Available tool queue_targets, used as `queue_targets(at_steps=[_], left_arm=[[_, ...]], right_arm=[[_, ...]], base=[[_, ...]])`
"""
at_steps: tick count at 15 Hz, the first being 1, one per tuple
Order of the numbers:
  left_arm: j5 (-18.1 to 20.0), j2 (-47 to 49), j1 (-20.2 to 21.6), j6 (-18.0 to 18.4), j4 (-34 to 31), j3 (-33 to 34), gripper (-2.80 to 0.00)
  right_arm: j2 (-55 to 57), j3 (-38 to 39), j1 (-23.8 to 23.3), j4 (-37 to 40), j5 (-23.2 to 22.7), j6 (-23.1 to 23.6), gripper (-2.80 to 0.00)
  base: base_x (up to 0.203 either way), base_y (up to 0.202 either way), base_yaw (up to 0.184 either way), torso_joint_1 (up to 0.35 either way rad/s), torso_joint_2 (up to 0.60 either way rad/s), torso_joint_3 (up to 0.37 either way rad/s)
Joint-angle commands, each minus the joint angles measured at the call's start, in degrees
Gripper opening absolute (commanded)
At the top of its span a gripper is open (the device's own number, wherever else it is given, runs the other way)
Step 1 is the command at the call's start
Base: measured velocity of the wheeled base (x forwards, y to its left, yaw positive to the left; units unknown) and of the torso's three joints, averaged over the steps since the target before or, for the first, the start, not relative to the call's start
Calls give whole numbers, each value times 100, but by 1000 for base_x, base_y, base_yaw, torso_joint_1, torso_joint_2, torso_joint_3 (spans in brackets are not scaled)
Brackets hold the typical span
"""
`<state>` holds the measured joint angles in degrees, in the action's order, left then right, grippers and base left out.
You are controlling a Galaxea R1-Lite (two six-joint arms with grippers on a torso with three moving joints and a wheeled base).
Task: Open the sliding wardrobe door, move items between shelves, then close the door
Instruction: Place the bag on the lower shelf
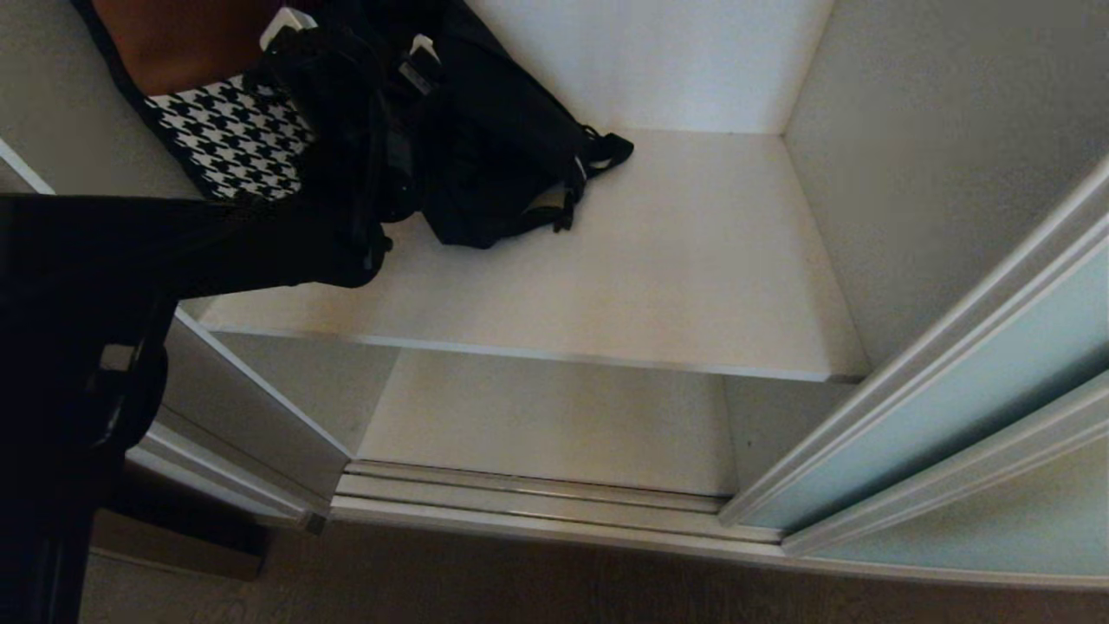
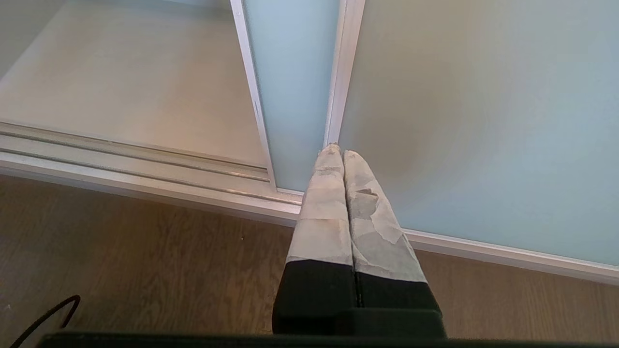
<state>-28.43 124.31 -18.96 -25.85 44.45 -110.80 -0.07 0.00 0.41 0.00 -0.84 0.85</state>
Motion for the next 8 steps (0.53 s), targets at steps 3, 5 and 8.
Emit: queue_targets(at_steps=[3,5,8], left_arm=[[200,258,178,-40,72,-29,0],[242,302,224,-104,73,-30,0],[364,401,296,-122,73,-38,0]], right_arm=[[-10,9,2,0,-4,3,-280],[-19,9,2,0,-4,3,-280],[-10,9,2,0,-4,3,-280]], base=[[0,0,0,0,0,0],[0,0,0,0,0,0],[0,0,0,0,0,0]])
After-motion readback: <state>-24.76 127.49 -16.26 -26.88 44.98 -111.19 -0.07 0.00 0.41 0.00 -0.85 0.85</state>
